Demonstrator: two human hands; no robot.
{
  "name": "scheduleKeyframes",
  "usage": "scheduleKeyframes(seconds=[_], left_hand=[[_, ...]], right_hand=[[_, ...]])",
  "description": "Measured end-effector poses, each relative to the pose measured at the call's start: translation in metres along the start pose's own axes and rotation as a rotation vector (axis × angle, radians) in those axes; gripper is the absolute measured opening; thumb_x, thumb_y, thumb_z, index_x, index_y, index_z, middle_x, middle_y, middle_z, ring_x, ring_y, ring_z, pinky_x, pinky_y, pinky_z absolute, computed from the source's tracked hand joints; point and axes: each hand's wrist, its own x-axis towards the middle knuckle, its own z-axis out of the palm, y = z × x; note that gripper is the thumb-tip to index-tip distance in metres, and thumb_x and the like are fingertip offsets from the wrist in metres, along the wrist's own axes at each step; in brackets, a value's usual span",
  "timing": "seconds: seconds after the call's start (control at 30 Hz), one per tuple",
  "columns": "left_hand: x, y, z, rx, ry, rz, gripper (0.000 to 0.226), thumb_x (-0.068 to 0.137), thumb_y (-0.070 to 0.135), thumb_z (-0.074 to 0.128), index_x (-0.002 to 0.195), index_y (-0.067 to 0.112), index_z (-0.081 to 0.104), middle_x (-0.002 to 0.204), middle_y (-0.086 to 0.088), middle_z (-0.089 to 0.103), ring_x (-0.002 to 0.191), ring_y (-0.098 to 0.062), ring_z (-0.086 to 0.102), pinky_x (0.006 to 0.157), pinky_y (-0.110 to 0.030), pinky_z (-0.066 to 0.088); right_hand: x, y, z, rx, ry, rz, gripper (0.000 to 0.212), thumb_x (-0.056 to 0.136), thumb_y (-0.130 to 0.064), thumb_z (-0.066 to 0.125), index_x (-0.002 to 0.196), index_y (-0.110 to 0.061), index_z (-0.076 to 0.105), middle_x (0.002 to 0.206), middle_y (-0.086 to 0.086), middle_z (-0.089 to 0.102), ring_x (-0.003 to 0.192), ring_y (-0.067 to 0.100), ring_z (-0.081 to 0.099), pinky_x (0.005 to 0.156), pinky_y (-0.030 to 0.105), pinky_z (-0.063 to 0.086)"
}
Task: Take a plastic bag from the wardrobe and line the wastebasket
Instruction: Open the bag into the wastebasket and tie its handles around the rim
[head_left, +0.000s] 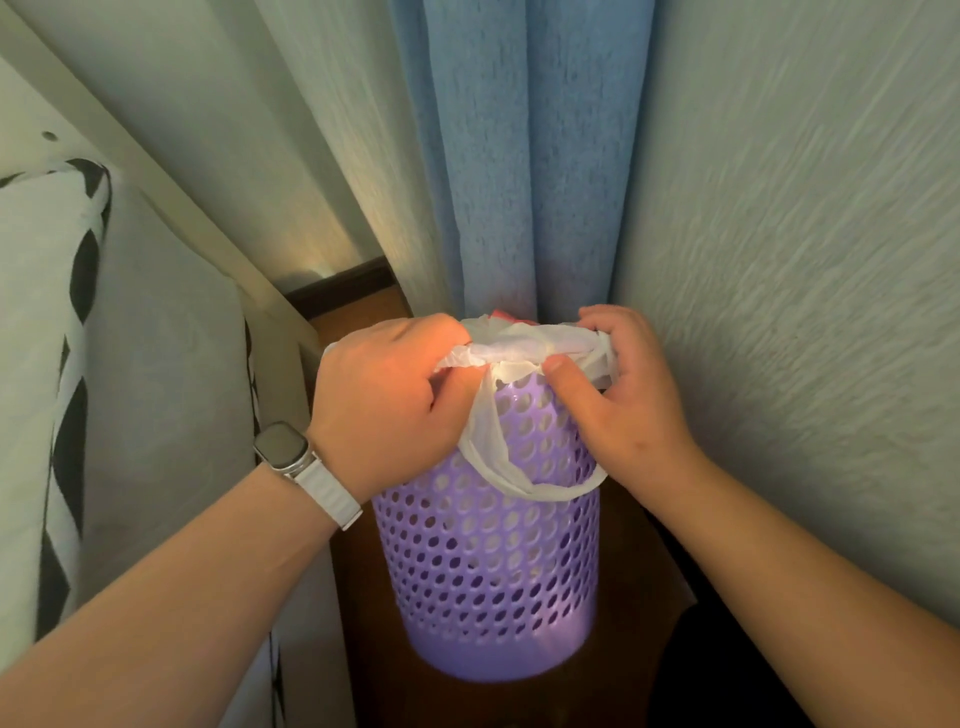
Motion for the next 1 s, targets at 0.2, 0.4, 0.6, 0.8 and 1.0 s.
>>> scheduleKeyframes(seconds=[0.2, 0.4, 0.6, 0.8, 1.0], left_hand=[[-0.001, 0.015, -0.009, -0.042, -0.122, -0.033, 0.031, 0.093, 0.034, 0.046, 0.112, 0.015, 0.062, 0.093, -0.003, 0.067, 0.081, -0.02, 0.061, 0.073, -0.041, 0.052], [-0.002, 0.022, -0.003, 0.066, -0.112, 0.037, 0.032, 0.094, 0.036, 0.055, 0.118, 0.016, 0.065, 0.104, -0.004, 0.071, 0.095, -0.024, 0.066, 0.084, -0.036, 0.048], [-0.003, 0.009, 0.002, 0.142, -0.109, 0.045, 0.021, 0.094, 0.029, 0.053, 0.095, 0.016, 0.069, 0.085, -0.003, 0.07, 0.076, -0.024, 0.065, 0.065, -0.032, 0.044], [0.002, -0.004, 0.001, 0.123, -0.065, -0.056, 0.028, 0.093, 0.028, 0.043, 0.092, 0.015, 0.069, 0.08, -0.003, 0.069, 0.069, -0.025, 0.063, 0.058, -0.033, 0.047], [0.002, 0.0, -0.002, 0.042, 0.007, -0.057, 0.027, 0.091, 0.028, 0.045, 0.088, 0.015, 0.068, 0.073, -0.003, 0.066, 0.065, -0.025, 0.061, 0.055, -0.038, 0.05]], right_hand=[[-0.002, -0.005, 0.0, -0.043, 0.109, -0.046, 0.039, 0.078, -0.046, 0.059, 0.097, -0.013, 0.055, 0.098, 0.002, 0.053, 0.092, 0.023, 0.053, 0.083, 0.047, 0.046], [-0.008, -0.016, 0.006, -0.088, 0.091, -0.149, 0.037, 0.081, -0.046, 0.062, 0.101, -0.014, 0.059, 0.101, -0.011, 0.054, 0.098, 0.018, 0.054, 0.088, 0.031, 0.039], [-0.008, -0.012, 0.009, -0.04, 0.005, -0.126, 0.041, 0.084, -0.041, 0.061, 0.119, -0.02, 0.058, 0.117, -0.01, 0.052, 0.115, 0.014, 0.052, 0.102, 0.035, 0.04], [-0.009, -0.006, 0.007, 0.077, 0.047, -0.167, 0.033, 0.095, -0.028, 0.053, 0.119, -0.01, 0.064, 0.128, 0.002, 0.055, 0.128, 0.019, 0.051, 0.111, 0.042, 0.039], [-0.006, -0.008, 0.003, 0.06, 0.09, -0.131, 0.01, 0.089, -0.021, 0.064, 0.089, -0.012, 0.068, 0.104, 0.002, 0.054, 0.103, 0.007, 0.055, 0.095, 0.018, 0.04]])
